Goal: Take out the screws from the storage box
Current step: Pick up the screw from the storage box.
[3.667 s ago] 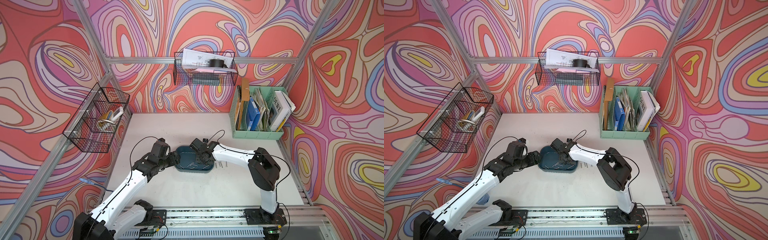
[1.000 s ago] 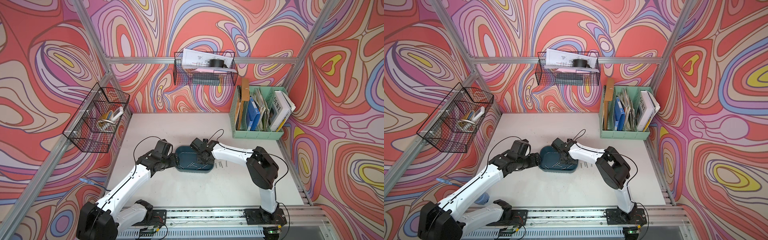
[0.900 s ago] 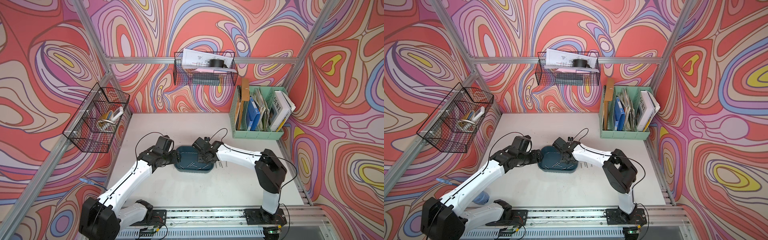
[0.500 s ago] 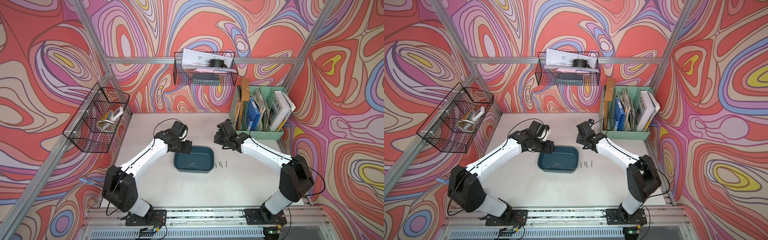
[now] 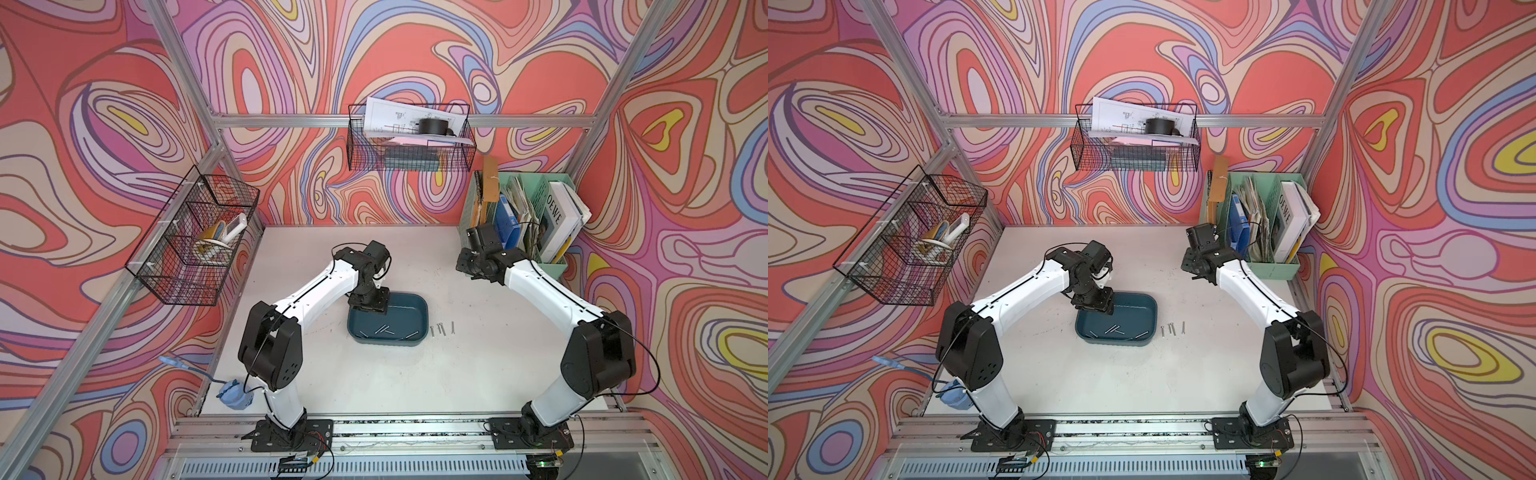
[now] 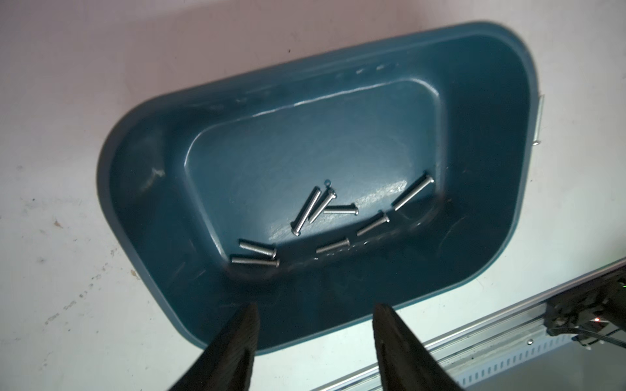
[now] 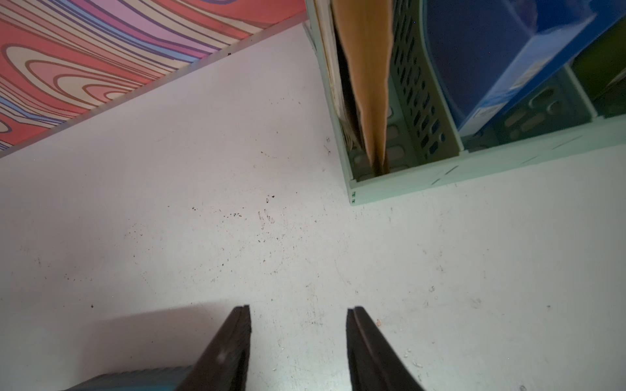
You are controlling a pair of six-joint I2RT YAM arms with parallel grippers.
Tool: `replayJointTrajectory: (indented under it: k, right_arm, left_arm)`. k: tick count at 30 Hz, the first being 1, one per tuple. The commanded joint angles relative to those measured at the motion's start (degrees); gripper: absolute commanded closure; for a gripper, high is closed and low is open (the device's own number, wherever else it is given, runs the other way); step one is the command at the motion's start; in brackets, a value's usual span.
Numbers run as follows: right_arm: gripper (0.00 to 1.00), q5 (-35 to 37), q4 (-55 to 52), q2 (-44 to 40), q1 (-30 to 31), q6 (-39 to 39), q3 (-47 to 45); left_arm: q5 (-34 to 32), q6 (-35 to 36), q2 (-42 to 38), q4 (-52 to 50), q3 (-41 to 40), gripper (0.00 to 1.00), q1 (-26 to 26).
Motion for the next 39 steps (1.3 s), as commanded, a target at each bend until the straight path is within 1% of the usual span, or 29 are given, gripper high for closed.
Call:
replayJointTrajectory:
  k: [1, 2, 4, 6, 9, 14, 17, 23, 25, 28, 31, 34, 39]
  right_arm:
    - [0.53, 0.3, -4.7, 1.9, -1.5, -4.5, 0.0]
    - [0.54, 0.3, -4.7, 1.8, -2.2, -4.6, -0.1]
    - [0.54, -0.3, -3.5, 1.3, -2.9, -5.9, -0.8]
    - [0.53, 0.1, -3.0, 1.0, -3.2, -6.8, -1.0]
    - [0.53, -0.1, -2.3, 1.1, -3.3, -7.9, -1.2]
    - [0.54, -0.5, -1.6, 2.2, -3.6, -10.2, -0.7]
    - [0.54, -0.5, -1.3, 2.1, -3.8, -10.7, -0.8]
    - [0.54, -1.0, -1.3, 2.2, -3.8, -10.7, -1.0]
    - [0.54, -1.1, -1.5, 2.7, -3.9, -10.9, -0.6]
    - [0.54, -1.5, -1.5, 3.2, -3.9, -11.2, -0.3]
    - [0.55, -1.6, -1.4, 3.5, -3.9, -11.5, -0.2]
    - [0.55, -1.6, -1.2, 3.4, -3.9, -11.8, -0.6]
    - [0.55, -1.6, -0.9, 2.9, -4.0, -12.0, -1.1]
  left_arm:
    - [-2.6, -0.1, 2.9, -5.3, -0.7, 0.42, -2.0]
    - [-2.7, -0.4, 3.4, -4.5, -1.7, 0.43, -2.3]
    - [-2.8, -0.6, 4.6, -3.1, -2.7, 0.47, -3.1]
    - [-4.0, 0.1, 6.4, -2.6, -1.7, 0.48, -3.7]
    - [-8.5, 2.5, 9.2, -1.6, -0.6, 0.49, -3.8]
    - [-10.5, 3.8, 14.5, -0.3, 2.3, 0.54, -3.7]
    - [-8.8, 3.8, 15.1, 1.4, 2.6, 0.54, -3.8]
    - [-10.6, 3.8, 16.5, 2.1, 3.8, 0.57, -3.8]
    - [-12.6, 3.4, 16.8, 2.3, 4.2, 0.60, -3.7]
    - [-11.8, 2.0, 17.5, 2.4, 4.6, 0.63, -3.7]
    - [-9.7, 0.0, 16.2, 4.2, 2.3, 0.65, -3.8]
    - [-8.5, -0.6, 14.6, 6.0, -1.0, 0.65, -3.8]
    - [-9.3, 0.6, 13.3, 5.4, -4.1, 0.62, -3.8]
